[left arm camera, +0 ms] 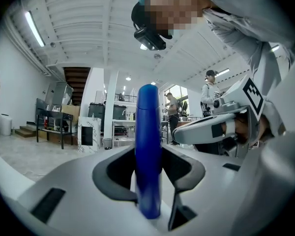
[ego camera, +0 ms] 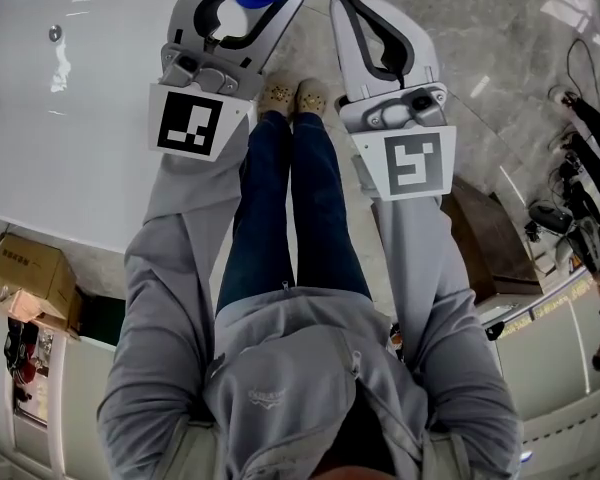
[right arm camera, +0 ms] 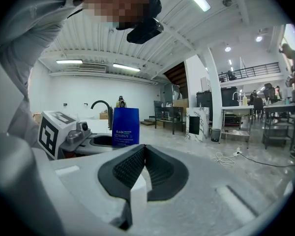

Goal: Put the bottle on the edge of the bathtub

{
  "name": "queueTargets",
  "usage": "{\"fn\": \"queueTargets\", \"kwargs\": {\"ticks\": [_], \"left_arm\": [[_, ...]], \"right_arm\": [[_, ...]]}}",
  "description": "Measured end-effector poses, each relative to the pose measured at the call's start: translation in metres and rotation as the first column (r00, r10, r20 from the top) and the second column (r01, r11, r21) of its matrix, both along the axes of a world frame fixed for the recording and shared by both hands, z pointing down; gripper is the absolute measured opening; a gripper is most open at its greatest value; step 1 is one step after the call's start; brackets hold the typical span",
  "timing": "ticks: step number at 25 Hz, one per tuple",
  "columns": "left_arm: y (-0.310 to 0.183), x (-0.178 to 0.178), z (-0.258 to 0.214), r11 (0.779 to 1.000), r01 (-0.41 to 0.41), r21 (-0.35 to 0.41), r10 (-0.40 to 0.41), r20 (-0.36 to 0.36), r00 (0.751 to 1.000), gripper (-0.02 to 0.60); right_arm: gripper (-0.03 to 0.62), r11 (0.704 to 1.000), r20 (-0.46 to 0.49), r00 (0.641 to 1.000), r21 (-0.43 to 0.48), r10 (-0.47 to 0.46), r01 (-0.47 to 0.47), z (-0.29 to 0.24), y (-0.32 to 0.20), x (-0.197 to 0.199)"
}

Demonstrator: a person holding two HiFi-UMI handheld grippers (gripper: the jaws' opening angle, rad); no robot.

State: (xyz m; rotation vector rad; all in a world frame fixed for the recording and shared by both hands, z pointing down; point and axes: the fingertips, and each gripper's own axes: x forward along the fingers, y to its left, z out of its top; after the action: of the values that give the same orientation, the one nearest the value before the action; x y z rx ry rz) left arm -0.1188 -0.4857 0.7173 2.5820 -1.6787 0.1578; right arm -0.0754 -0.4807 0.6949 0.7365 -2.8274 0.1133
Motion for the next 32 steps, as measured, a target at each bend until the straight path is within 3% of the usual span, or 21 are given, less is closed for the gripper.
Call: {"fn": "queueTargets", "kwargs": {"ticks": [11, 14, 19, 23, 27, 31, 32], "left_arm": [[0.000, 0.006, 0.003, 0.999, -0.030, -0.022, 0.030, 0.019, 0.999, 0.158], [0.001, 0.006, 0.006, 0.999, -0.042, -0.033, 0.043, 0.029, 0.999, 0.184], [0.003, -0.003, 0.008, 0.997, -0.008, -0.078, 0.008, -0.007, 1.000, 0.249], [0.010, -0.003, 0.002, 0.995, -0.008, -0.102, 0.010, 0.019, 1.000, 0.252], [0.027, -0.017, -0.005, 0.987, 0.064, -0.149, -0.063, 0.012, 0.998, 0.252], [0.044, -0.025, -0.020, 0.981, 0.081, -0.174, -0.076, 0.039, 0.996, 0.250], [0.046, -0.025, -0.028, 0.982, 0.086, -0.168, -0.079, 0.045, 0.996, 0.225]], "right_arm": [[0.003, 1.000, 0.006, 1.000, -0.013, -0.013, 0.013, -0.001, 0.003, 0.003], [0.003, 1.000, 0.007, 1.000, -0.012, -0.016, 0.016, -0.004, 0.005, 0.002], [0.003, 1.000, 0.011, 1.000, -0.020, -0.001, 0.002, -0.011, 0.009, 0.003], [0.003, 1.000, 0.007, 1.000, -0.028, 0.009, -0.009, -0.021, 0.016, 0.012], [0.003, 0.999, 0.011, 0.999, -0.038, 0.030, -0.029, -0.040, 0.027, 0.020], [0.003, 0.999, 0.010, 0.999, -0.026, 0.041, -0.041, -0.062, 0.034, 0.024], [0.003, 0.999, 0.013, 0.999, -0.019, 0.049, -0.049, -0.068, 0.035, 0.025]]}}
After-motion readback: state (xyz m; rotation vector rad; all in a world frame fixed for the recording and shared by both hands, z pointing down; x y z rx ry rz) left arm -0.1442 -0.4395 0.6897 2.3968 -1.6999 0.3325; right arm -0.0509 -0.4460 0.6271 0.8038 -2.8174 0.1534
